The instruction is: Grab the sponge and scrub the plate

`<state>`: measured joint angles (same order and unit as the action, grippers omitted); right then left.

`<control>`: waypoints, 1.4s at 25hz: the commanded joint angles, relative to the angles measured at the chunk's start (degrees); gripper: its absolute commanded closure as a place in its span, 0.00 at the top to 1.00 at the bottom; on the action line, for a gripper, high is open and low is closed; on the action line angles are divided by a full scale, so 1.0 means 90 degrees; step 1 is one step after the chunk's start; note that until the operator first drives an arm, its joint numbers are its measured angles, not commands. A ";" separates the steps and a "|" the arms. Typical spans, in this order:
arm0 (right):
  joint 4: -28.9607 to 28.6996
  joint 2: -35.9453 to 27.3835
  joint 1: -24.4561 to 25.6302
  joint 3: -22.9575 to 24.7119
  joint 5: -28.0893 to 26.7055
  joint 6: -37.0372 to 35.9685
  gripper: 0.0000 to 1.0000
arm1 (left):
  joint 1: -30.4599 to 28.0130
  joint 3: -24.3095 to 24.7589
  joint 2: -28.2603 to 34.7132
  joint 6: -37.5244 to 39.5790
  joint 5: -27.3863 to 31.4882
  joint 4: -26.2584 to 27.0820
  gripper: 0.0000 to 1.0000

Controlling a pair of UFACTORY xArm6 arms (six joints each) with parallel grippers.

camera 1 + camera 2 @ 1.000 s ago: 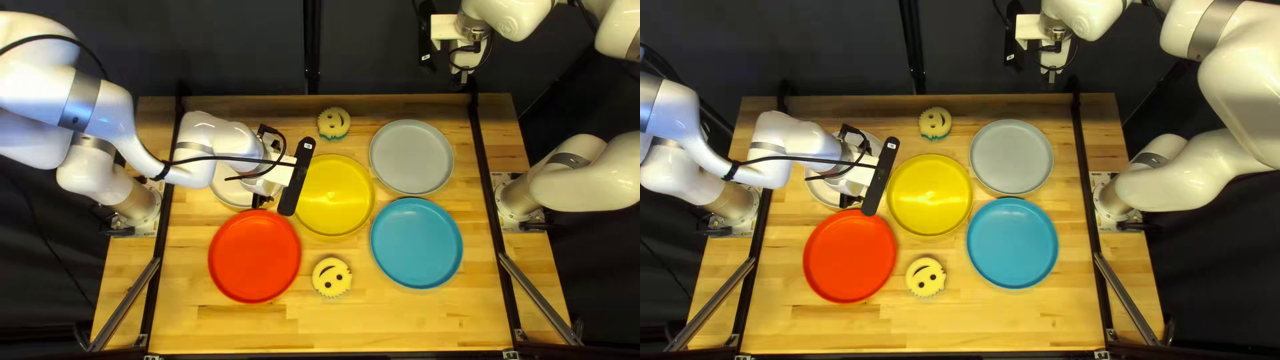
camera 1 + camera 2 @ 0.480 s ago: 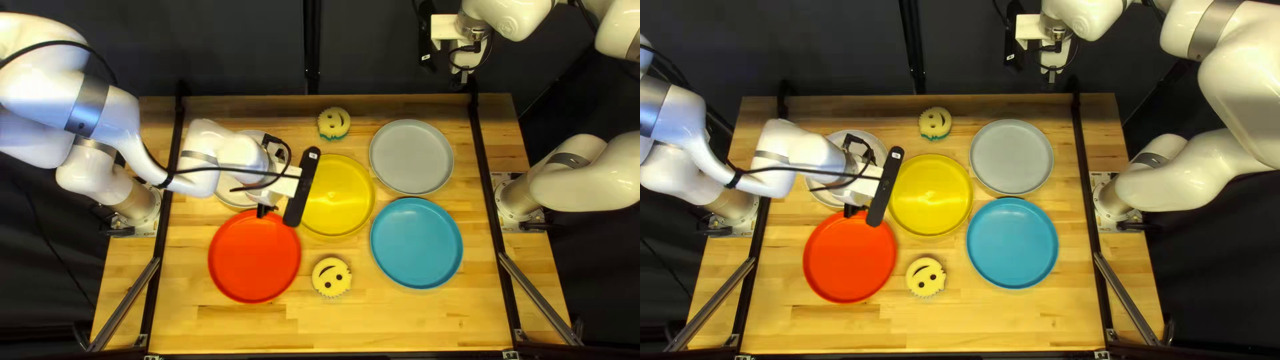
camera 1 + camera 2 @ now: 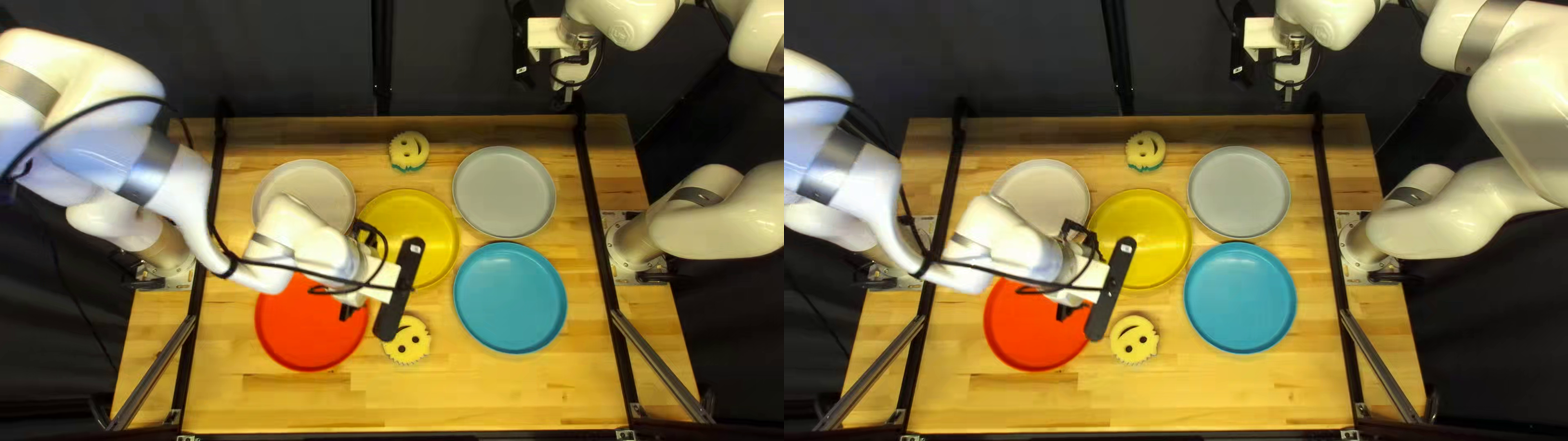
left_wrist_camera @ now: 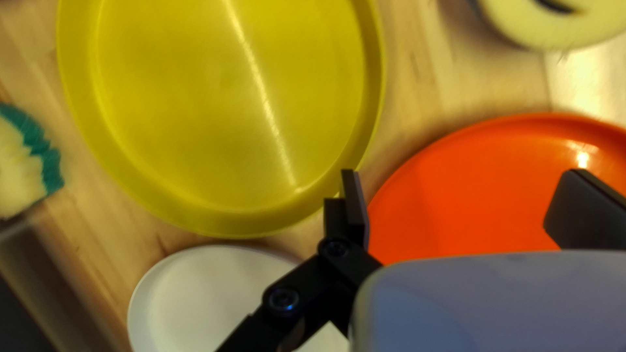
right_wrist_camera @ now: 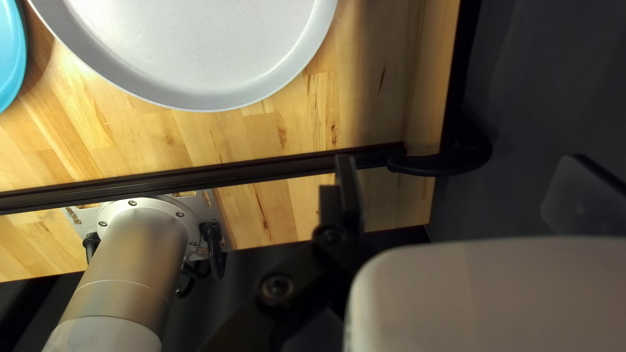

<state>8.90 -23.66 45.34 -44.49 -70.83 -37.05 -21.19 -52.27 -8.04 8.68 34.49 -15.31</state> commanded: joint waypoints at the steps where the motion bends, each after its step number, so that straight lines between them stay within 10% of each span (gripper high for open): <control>1: 0.0000 0.0000 0.0000 0.0000 0.0000 0.0000 1.00 | -0.0007 -0.0007 -0.0012 0.0015 -0.0021 -0.0008 1.00; 5: 0.0000 0.0000 0.0000 0.0000 0.0000 0.0000 1.00 | -0.0012 0.0032 0.0010 0.0045 -0.0040 -0.0015 1.00; 17: 0.0000 0.0000 0.0000 0.0000 0.0000 0.0000 1.00 | -0.0941 -0.2131 -0.1546 0.0693 0.1115 -0.0334 1.00; 35: 0.0000 0.0000 0.0000 0.0000 0.0000 0.0000 1.00 | -0.0959 -0.1917 -0.2133 0.1413 0.0213 -0.1283 1.00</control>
<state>8.90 -23.66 45.34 -44.49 -70.83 -37.05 -29.64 -69.37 -26.69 20.38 36.81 -25.65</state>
